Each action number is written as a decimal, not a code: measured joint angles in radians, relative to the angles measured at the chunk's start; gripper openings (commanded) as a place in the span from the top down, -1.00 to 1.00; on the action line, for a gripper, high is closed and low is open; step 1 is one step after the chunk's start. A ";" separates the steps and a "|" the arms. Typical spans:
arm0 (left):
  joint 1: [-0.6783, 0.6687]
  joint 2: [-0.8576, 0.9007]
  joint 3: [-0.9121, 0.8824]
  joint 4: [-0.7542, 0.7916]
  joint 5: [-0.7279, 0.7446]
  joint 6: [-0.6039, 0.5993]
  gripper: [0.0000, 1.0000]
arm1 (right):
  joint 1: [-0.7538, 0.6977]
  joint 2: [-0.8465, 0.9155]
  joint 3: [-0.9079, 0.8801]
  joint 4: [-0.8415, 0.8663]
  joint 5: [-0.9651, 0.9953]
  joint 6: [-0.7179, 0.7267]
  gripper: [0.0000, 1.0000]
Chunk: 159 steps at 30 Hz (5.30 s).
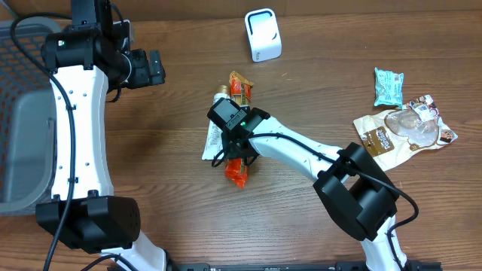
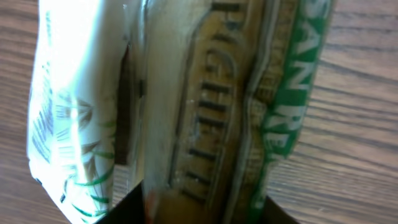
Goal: Scan the item barcode
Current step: 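Reach the right gripper to the spaghetti pack and grasp it, then lift the spaghetti pack with the right gripper toward the scanner, then hold the spaghetti pack upright in front of the white scanner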
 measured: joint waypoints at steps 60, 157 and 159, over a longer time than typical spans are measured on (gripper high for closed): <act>0.000 0.000 0.000 0.000 0.000 0.000 -0.99 | -0.168 -0.102 -0.196 -0.077 -0.202 -0.732 -0.84; 0.000 0.000 0.000 0.000 0.000 0.000 -0.99 | -0.344 0.217 -0.078 1.310 0.884 -1.548 0.93; 0.000 0.000 0.000 0.000 0.000 0.000 -0.99 | -0.352 0.246 -0.078 1.358 0.894 -1.569 0.93</act>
